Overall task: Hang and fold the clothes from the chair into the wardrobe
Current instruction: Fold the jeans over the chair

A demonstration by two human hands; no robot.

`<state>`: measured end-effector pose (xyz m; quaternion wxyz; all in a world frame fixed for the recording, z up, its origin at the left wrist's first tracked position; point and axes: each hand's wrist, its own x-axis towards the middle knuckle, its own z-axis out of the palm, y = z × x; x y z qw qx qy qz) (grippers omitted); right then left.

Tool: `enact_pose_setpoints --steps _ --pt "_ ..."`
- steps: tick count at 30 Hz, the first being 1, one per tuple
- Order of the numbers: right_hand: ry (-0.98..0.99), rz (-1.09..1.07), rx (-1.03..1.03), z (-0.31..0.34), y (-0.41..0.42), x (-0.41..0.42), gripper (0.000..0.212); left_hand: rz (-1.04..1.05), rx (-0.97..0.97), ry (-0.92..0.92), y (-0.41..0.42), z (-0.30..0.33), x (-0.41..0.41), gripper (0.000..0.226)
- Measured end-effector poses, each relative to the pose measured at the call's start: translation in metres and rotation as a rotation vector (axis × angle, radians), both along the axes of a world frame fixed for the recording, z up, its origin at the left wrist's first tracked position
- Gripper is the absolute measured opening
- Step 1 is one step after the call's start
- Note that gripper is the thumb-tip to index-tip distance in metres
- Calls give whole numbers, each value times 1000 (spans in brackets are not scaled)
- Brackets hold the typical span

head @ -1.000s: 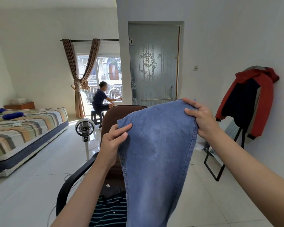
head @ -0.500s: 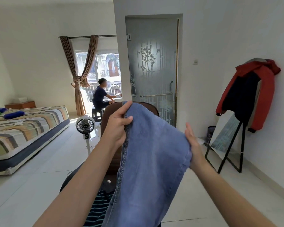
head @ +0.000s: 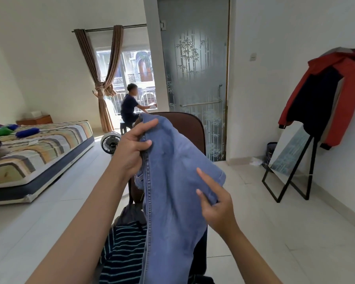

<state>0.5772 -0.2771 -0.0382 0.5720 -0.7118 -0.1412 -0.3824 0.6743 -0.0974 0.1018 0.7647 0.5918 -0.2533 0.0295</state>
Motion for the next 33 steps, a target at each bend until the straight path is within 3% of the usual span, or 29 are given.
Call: enact_pose_setpoints --steps 5,9,14,27,29,33 --pt "-51 21 89 51 -21 6 57 93 -39 63 22 -2 15 55" --pt "11 91 192 83 -28 13 41 74 3 121 31 -5 27 32" --pt "12 111 255 103 -33 20 32 65 33 126 22 -18 30 25" --pt "14 93 313 106 -40 27 40 293 389 -178 9 -37 43 26" --pt "14 92 334 105 -40 30 42 247 310 -71 9 -44 43 37" --pt "38 83 370 105 -40 34 38 -188 -76 318 3 -74 27 52"
